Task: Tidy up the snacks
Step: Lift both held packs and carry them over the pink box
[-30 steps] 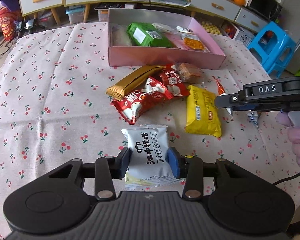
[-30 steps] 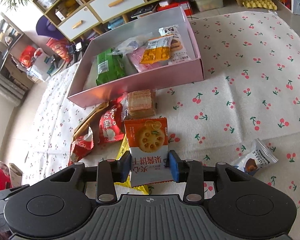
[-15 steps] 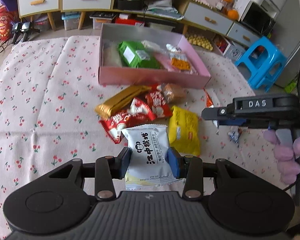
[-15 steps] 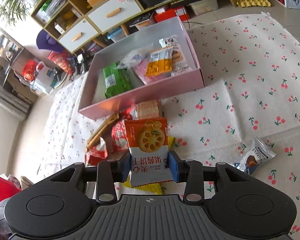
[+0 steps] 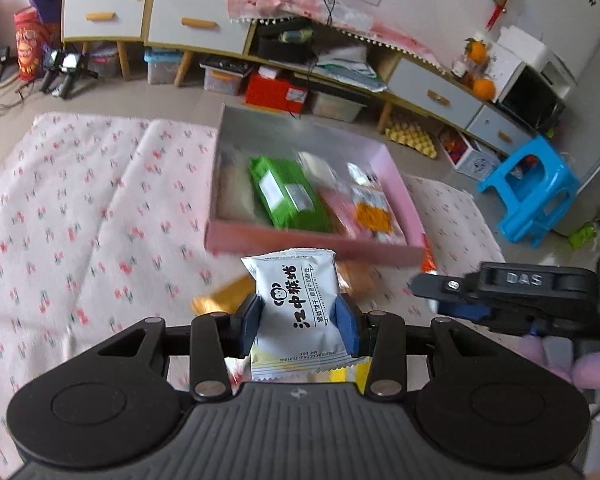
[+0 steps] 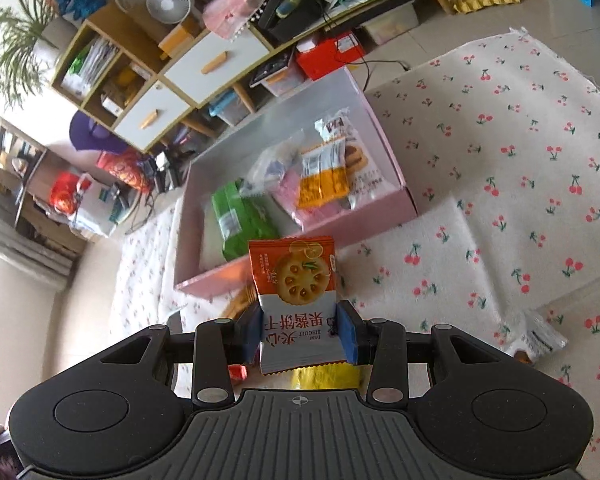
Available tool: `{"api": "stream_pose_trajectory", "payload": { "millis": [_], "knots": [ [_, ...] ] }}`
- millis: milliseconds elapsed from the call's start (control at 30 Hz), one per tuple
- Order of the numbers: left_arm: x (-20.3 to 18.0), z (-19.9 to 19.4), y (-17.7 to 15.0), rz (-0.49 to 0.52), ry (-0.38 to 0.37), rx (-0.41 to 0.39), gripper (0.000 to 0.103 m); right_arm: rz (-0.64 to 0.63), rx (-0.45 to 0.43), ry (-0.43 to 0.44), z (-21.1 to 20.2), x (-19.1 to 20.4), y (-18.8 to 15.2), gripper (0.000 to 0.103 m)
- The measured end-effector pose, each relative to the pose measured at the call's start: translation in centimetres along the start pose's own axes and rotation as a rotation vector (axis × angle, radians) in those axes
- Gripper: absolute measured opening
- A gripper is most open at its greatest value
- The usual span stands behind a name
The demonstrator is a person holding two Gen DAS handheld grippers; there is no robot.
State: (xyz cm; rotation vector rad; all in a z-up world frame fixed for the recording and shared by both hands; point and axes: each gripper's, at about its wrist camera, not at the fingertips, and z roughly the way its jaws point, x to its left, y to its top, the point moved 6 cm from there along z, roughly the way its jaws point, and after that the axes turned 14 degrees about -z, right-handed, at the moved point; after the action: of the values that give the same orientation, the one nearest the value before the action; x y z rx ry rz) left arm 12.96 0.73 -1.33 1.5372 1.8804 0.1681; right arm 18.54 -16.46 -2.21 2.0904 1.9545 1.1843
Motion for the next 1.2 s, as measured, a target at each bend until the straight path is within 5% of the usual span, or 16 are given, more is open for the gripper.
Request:
{"api": "stream_pose_trajectory", "payload": {
  "millis": [600,1200],
  "knots": [
    [-1.0,7.5,9.8,-0.011,0.008,-0.115,0.038,0.002,-0.086,-0.091,4.7,-2.2,7.9,0.038],
    [-0.7,11.2,11.1,-0.05,0.026,-0.116,0.038,-0.027,-0.11,-0.1,9.0,-2.0,10.3,0.042]
  ]
}}
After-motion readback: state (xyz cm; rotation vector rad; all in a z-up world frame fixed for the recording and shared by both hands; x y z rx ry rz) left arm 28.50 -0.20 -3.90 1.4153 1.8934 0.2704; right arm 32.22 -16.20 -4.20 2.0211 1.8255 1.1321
